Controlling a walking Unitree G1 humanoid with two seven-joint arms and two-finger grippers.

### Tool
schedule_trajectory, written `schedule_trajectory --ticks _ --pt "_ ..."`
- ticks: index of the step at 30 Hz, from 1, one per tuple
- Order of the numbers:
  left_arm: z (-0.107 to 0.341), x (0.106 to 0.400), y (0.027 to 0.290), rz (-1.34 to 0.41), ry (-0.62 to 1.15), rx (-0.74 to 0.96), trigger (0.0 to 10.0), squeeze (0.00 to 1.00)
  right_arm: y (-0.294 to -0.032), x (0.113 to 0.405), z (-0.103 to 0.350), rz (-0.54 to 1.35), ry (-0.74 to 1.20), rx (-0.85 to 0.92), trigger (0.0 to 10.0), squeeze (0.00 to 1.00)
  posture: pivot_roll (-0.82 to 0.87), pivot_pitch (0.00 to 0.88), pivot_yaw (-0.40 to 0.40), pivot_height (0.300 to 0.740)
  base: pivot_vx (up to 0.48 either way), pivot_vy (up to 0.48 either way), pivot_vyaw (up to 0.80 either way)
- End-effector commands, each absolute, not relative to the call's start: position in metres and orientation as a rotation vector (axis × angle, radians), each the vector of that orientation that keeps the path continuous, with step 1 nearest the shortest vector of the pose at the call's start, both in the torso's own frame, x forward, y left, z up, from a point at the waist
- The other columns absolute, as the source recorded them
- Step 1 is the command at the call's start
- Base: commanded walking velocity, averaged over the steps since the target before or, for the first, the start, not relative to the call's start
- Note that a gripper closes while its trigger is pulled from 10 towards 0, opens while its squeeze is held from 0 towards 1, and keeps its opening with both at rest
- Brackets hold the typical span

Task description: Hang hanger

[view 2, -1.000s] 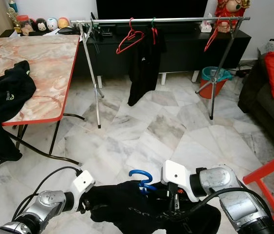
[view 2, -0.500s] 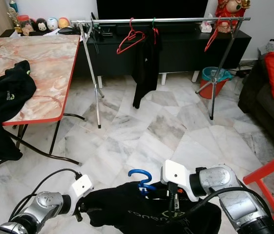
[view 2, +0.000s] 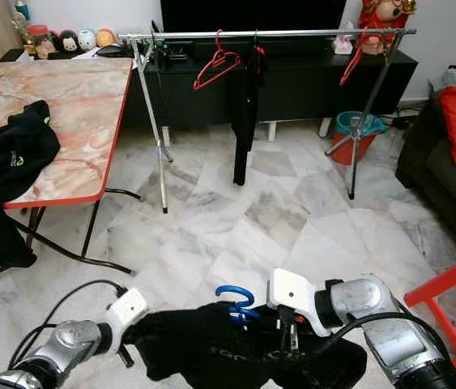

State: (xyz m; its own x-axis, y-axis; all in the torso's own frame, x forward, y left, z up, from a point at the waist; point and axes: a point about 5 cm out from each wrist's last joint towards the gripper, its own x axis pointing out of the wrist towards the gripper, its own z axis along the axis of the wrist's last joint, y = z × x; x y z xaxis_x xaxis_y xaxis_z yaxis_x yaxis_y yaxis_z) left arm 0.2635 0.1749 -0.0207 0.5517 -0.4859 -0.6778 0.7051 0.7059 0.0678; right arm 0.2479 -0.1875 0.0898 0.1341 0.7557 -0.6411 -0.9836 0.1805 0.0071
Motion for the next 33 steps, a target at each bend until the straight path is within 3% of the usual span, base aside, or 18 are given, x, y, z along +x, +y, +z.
schedule_trajectory --ticks 1,8,18,24,33 --pt "-0.020 0.266 0.181 -0.666 0.687 0.340 0.0 0.00 -0.191 0.248 0.092 1.325 0.589 -0.498 10.0 0.00 -0.21 0.000 -0.027 0.740 0.000 0.000 0.00" --pt "-0.023 0.263 0.207 -0.427 0.726 0.283 0.0 0.00 -0.202 0.244 0.081 1.285 0.652 -0.521 10.0 0.00 -0.21 0.000 -0.026 0.740 0.000 0.000 0.00" --pt "-0.027 0.259 0.205 -0.419 0.734 0.277 0.0 0.00 -0.202 0.246 0.081 1.261 0.631 -0.520 10.0 0.00 -0.21 0.000 -0.028 0.740 0.000 0.000 0.00" --pt "-0.043 0.242 0.214 -0.375 0.892 0.391 0.0 0.00 -0.203 0.273 0.094 1.063 0.485 -0.542 10.0 0.00 -0.21 0.000 -0.027 0.740 0.000 0.000 0.00" --pt "-0.057 0.219 0.232 -0.227 1.036 0.428 0.0 0.00 -0.203 0.263 0.094 1.053 0.458 -0.490 10.0 0.00 -0.22 0.000 -0.027 0.740 0.000 0.000 0.00"
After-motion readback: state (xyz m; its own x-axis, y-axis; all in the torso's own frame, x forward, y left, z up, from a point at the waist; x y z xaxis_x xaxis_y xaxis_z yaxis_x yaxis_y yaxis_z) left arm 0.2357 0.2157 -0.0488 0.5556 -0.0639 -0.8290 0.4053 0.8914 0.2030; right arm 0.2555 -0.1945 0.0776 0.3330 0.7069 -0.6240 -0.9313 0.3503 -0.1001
